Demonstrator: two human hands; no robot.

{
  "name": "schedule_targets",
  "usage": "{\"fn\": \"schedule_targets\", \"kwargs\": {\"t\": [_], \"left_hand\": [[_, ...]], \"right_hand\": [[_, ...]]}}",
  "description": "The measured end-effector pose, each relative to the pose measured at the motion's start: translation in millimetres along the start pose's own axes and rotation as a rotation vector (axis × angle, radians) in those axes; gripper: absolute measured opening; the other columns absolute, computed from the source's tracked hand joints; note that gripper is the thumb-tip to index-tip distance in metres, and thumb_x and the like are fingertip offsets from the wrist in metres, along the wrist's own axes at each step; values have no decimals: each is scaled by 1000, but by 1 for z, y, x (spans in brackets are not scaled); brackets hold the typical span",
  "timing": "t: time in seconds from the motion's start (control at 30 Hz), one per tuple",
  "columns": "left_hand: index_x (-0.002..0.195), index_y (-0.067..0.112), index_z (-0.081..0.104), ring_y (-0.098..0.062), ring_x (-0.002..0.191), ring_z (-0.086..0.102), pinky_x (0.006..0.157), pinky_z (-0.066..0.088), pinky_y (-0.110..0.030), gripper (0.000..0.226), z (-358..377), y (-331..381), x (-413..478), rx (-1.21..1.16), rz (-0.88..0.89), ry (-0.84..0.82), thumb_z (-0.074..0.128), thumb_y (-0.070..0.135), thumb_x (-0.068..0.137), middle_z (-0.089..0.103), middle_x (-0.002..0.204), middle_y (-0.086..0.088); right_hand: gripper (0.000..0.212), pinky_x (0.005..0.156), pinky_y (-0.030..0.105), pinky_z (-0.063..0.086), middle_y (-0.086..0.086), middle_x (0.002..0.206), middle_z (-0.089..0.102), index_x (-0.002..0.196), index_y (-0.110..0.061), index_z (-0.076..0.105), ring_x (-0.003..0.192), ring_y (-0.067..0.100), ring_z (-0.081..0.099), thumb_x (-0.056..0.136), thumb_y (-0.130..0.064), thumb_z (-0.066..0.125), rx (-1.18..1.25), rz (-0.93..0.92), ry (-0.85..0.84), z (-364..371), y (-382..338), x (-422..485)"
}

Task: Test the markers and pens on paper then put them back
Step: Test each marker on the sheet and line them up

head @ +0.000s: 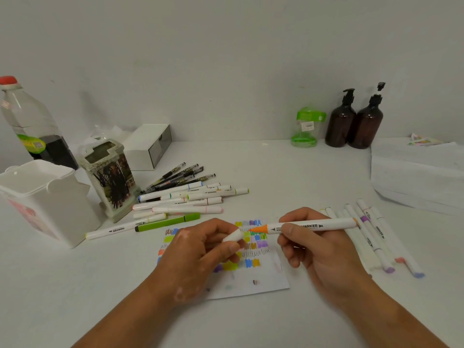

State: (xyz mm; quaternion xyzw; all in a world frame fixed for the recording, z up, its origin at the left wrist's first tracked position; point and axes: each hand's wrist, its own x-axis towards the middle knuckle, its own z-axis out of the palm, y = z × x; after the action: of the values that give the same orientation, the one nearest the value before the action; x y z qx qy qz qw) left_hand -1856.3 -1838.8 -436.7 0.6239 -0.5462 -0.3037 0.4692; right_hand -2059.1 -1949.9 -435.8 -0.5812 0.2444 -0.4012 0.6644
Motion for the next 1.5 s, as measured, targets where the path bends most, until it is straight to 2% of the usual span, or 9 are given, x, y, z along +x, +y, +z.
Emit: {"fn": "schedule_targets", "kwargs": {"t": [0.3, 0.5, 0.7, 0.87, 0.97, 1.1, 1.23, 1.37, 1.5], "left_hand": [[103, 48, 71, -6, 80, 69, 68, 51, -11, 23, 4, 1, -2, 205, 128, 10, 63, 48, 81, 72, 88, 21], [109, 35, 74, -6, 80, 71, 69, 52, -14, 31, 4, 2, -2, 188, 172, 8, 64, 44, 82, 73, 88, 19], [107, 38, 74, -5, 75, 67, 63, 49, -10, 27, 1, 2, -2, 216, 168, 11, 63, 43, 83, 68, 83, 25], [101, 44, 72, -4, 83, 63, 53, 52, -14, 18, -7, -5, 5, 174, 58, 67, 63, 36, 87, 66, 92, 18], [103, 43, 71, -7, 85, 61, 58, 51, -12, 26, -9, -8, 5, 274, 105, 91, 65, 20, 93, 63, 93, 13], [108, 39, 72, -9, 89, 58, 65, 51, -15, 27, 2, -5, 4, 345, 221, 83, 68, 18, 92, 60, 100, 26], [119, 47, 64, -8, 86, 56, 72, 50, -18, 36, 9, -8, 4, 385, 210, 75, 71, 30, 88, 62, 93, 23], [114, 44, 65, -4, 90, 57, 71, 55, -21, 31, 3, -12, 6, 357, 167, 140, 72, 35, 86, 56, 103, 32], [104, 37, 72, -5, 91, 59, 69, 57, -24, 21, -1, -14, 7, 365, 158, 143, 67, 43, 84, 59, 99, 30]], "right_hand": [[3, 47, 26, 47, 16, 72, 71, 81, -17, 74, 58, 18, 61, 78, -17, 73, -102, 33, -109, 10, 4, -3], [18, 52, 24, 50, 17, 74, 73, 80, -17, 74, 61, 18, 65, 71, -32, 78, -96, 46, -131, 12, 2, -5], [20, 54, 26, 52, 18, 77, 72, 85, -18, 75, 65, 20, 65, 73, -34, 78, -123, 34, -157, 14, -1, -7], [63, 51, 29, 48, 25, 97, 72, 110, -8, 75, 74, 22, 63, 72, -59, 79, 47, 123, -277, 0, -14, -4], [70, 47, 28, 47, 33, 99, 71, 103, -5, 76, 70, 24, 64, 73, -68, 71, 82, 269, -308, -4, -16, -3], [25, 52, 17, 47, 13, 78, 76, 84, -23, 73, 58, 11, 65, 73, -45, 77, -266, 287, -292, 3, -13, -5], [31, 60, 15, 45, -7, 65, 69, 95, -41, 75, 59, 5, 61, 65, -44, 76, -563, 197, -256, 6, -5, -6], [15, 56, 9, 42, -18, 68, 68, 84, -39, 74, 53, -1, 56, 71, -34, 80, -919, -15, 101, -9, -2, 2], [20, 56, 8, 39, -15, 66, 64, 96, -35, 73, 65, -1, 60, 78, -35, 79, -1174, 16, 258, -18, 0, 6]]}}
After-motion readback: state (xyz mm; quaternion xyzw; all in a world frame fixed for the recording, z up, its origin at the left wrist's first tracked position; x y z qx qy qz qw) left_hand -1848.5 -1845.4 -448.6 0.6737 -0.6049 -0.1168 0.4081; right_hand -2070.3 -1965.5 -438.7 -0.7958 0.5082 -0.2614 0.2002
